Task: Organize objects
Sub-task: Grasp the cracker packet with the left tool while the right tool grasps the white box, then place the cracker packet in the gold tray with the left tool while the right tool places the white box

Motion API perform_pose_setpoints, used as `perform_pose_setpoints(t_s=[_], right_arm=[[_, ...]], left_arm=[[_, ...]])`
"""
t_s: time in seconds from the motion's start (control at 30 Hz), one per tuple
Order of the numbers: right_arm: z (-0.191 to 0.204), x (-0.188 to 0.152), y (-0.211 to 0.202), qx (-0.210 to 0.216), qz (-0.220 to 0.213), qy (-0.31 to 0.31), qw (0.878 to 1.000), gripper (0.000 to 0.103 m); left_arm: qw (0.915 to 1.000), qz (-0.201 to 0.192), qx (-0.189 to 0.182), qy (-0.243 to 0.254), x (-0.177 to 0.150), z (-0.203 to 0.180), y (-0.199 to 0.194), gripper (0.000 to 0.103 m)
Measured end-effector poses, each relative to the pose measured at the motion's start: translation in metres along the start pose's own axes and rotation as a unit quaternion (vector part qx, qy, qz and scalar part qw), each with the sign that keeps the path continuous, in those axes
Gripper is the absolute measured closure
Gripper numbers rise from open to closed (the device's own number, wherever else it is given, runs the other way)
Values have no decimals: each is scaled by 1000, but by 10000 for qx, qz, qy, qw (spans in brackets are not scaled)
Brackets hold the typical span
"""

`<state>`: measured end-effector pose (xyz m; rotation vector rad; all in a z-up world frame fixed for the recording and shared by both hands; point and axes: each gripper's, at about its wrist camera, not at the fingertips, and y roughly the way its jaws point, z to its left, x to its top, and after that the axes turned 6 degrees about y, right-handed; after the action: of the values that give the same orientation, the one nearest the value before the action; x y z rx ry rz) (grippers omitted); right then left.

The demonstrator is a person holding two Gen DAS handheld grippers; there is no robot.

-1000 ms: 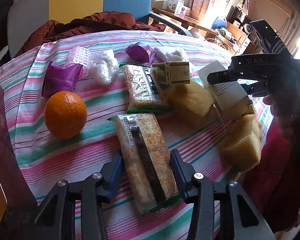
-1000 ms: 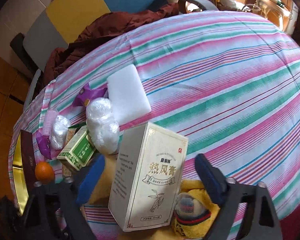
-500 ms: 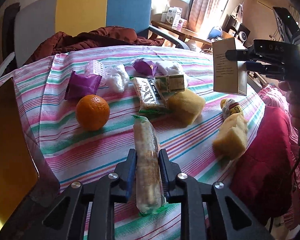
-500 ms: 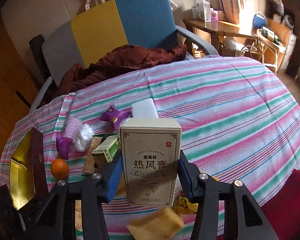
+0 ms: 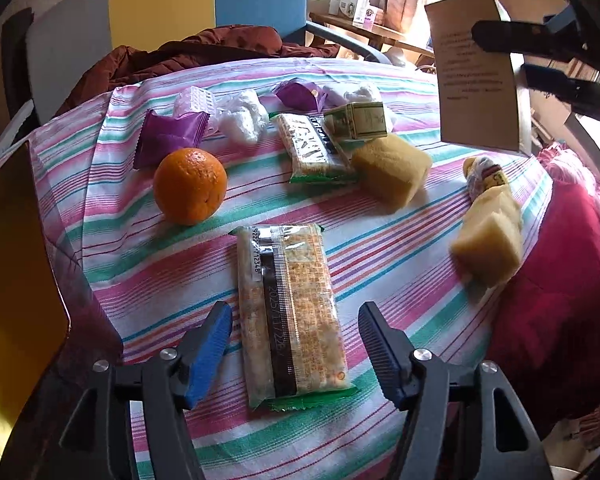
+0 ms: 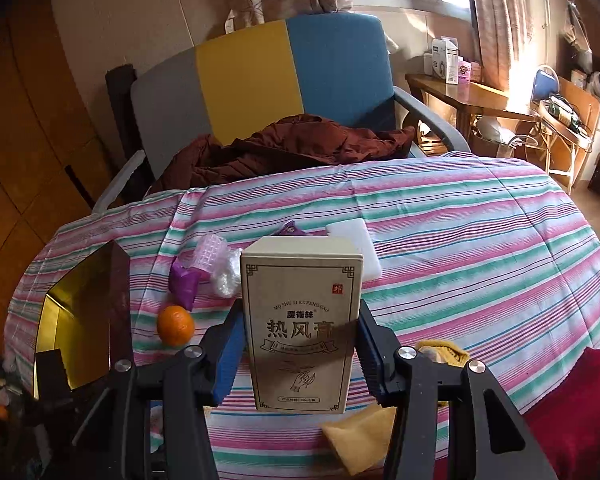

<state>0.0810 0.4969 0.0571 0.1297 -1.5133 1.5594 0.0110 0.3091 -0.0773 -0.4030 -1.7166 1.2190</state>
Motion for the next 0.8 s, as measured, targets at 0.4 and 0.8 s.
perform_pose_setpoints(t_s=[0.4,0.8], right_arm=[[28,-13,-5,393,-34,-186,9990,51],[146,-19,16,1491,241,-967,9838,51]], left_arm=[[9973,-724,92,-104,-11,15,-49,55],[9628,-1414,1346,-1869,-85,159,-163,55]])
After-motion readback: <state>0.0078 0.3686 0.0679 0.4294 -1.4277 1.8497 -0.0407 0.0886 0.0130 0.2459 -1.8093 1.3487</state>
